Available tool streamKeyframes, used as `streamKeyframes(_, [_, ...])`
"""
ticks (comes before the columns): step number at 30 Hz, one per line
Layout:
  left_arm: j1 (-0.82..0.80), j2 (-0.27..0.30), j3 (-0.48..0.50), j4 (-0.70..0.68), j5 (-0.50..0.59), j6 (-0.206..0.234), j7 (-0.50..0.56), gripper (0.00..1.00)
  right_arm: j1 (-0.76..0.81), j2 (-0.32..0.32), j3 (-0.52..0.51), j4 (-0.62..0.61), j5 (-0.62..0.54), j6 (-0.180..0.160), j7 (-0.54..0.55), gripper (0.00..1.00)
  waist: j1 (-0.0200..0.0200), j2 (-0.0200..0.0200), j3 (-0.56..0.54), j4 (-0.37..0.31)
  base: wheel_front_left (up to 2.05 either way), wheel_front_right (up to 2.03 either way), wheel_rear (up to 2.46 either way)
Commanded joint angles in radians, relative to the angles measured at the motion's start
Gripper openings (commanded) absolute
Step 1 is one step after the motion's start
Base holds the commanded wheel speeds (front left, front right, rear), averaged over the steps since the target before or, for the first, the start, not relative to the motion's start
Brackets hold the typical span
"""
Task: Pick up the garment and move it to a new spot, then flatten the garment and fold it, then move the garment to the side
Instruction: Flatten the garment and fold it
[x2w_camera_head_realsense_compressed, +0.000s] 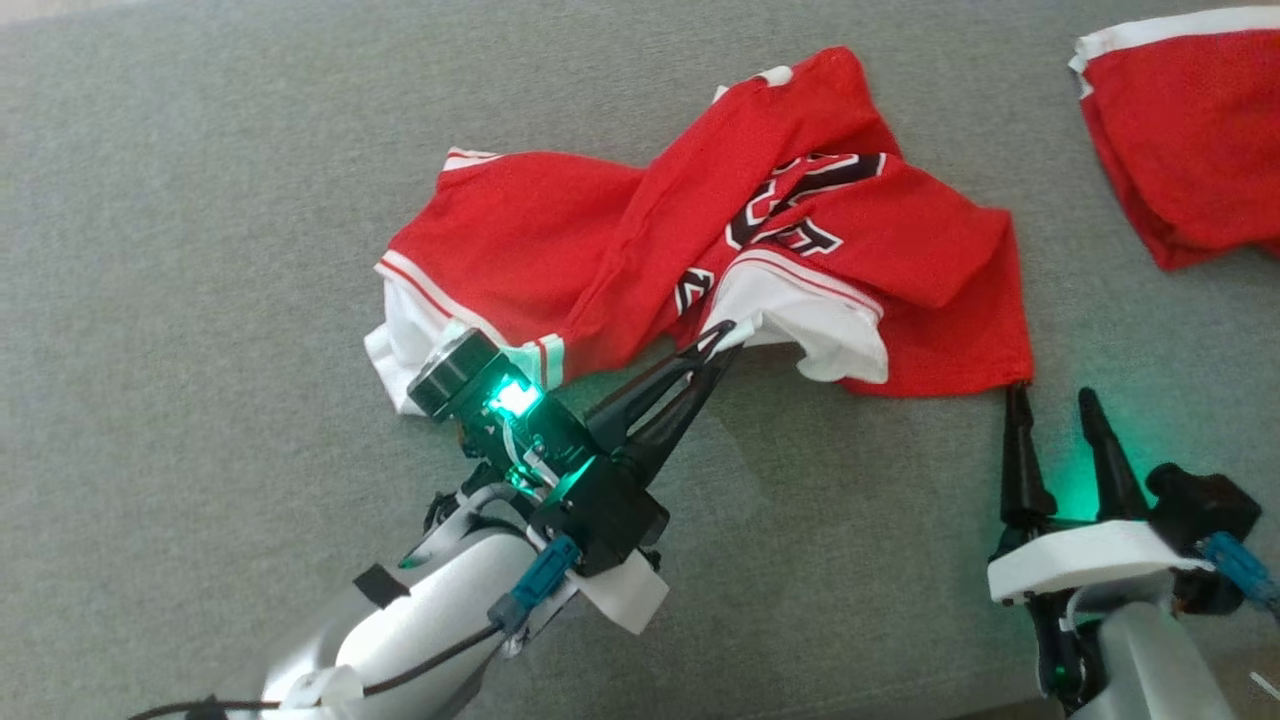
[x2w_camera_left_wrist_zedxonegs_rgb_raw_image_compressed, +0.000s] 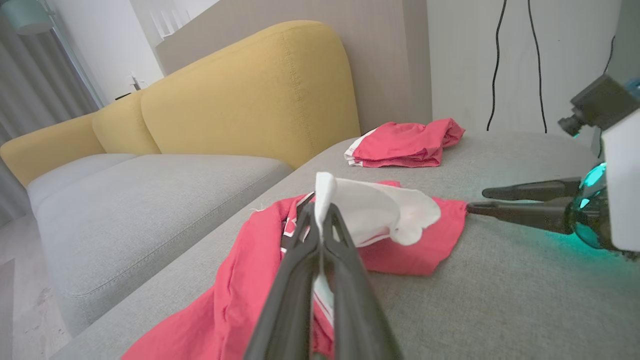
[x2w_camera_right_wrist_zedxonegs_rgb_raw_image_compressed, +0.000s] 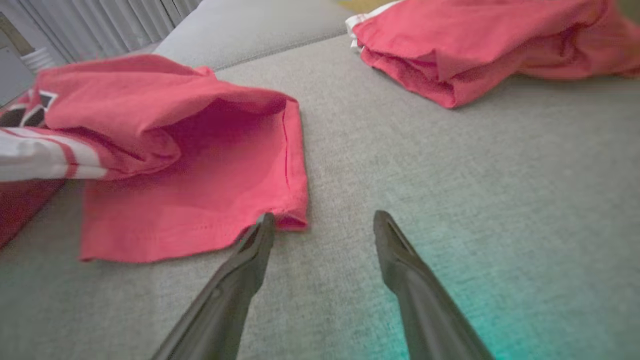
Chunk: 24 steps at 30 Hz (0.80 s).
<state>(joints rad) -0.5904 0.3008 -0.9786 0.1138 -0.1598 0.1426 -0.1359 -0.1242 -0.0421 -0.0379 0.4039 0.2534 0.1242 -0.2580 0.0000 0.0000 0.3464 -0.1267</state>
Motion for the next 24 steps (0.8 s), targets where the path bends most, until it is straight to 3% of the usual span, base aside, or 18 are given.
streamKeyframes(1, [-0.018,0.018,0.027,-0.046,-0.004,0.011,0.008,0.0,-0.026,-0.008,0.021,0.011,-0.004,0.007,-0.004,1.0,0.0,0.0,0.002,0.009,0.0,0.0,0.0])
streamKeyframes(2, [-0.018,0.02,0.027,-0.051,-0.005,0.013,0.01,0.0,-0.036,-0.008,0.023,0.025,-0.005,0.007,-0.004,1.0,0.0,0.0,0.002,0.012,0.0,0.0,0.0])
streamKeyframes(3, [-0.017,0.023,0.028,-0.056,-0.004,0.015,0.012,0.0,-0.045,-0.008,0.028,0.041,-0.003,0.007,-0.004,0.94,0.0,0.0,0.003,0.014,0.0,0.0,0.0])
streamKeyframes(4, [-0.018,0.026,0.029,-0.062,-0.004,0.018,0.014,0.0,-0.054,-0.008,0.032,0.057,0.002,0.007,-0.004,0.79,0.0,0.0,0.003,0.017,0.0,0.0,0.0])
streamKeyframes(7, [-0.019,0.035,0.035,-0.077,-0.004,0.027,0.017,0.0,-0.081,-0.008,0.032,0.091,0.007,0.007,-0.004,0.49,0.0,0.0,0.003,0.024,0.0,0.0,0.0])
streamKeyframes(8, [-0.019,0.035,0.035,-0.077,-0.004,0.027,0.017,0.0,-0.081,-0.008,0.032,0.091,0.007,0.007,-0.004,0.49,0.0,0.0,0.003,0.024,0.0,0.0,0.0])
streamKeyframes(10, [-0.017,0.042,0.042,-0.085,-0.007,0.034,0.017,0.0,-0.094,-0.008,0.033,0.11,0.006,0.007,-0.004,0.11,0.0,0.0,0.002,0.028,0.0,0.0,0.0])
streamKeyframes(11, [-0.016,0.046,0.045,-0.089,-0.007,0.037,0.017,0.0,-0.101,-0.008,0.034,0.118,0.006,0.007,-0.004,0.0,0.0,0.0,0.001,0.029,0.0,0.0,0.0])
streamKeyframes(18, [-0.007,0.08,0.074,-0.116,-0.016,0.065,0.008,0.0,-0.114,-0.008,-0.02,0.112,-0.046,0.007,-0.004,0.0,0.0,0.0,-0.02,0.03,0.0,0.0,0.0])
streamKeyframes(24, [-0.018,0.172,0.219,-0.183,-0.09,0.106,-0.043,0.0,-0.094,-0.008,-0.128,-0.057,-0.181,0.007,-0.004,0.0,0.0,0.0,-0.103,0.023,0.0,0.0,0.0])
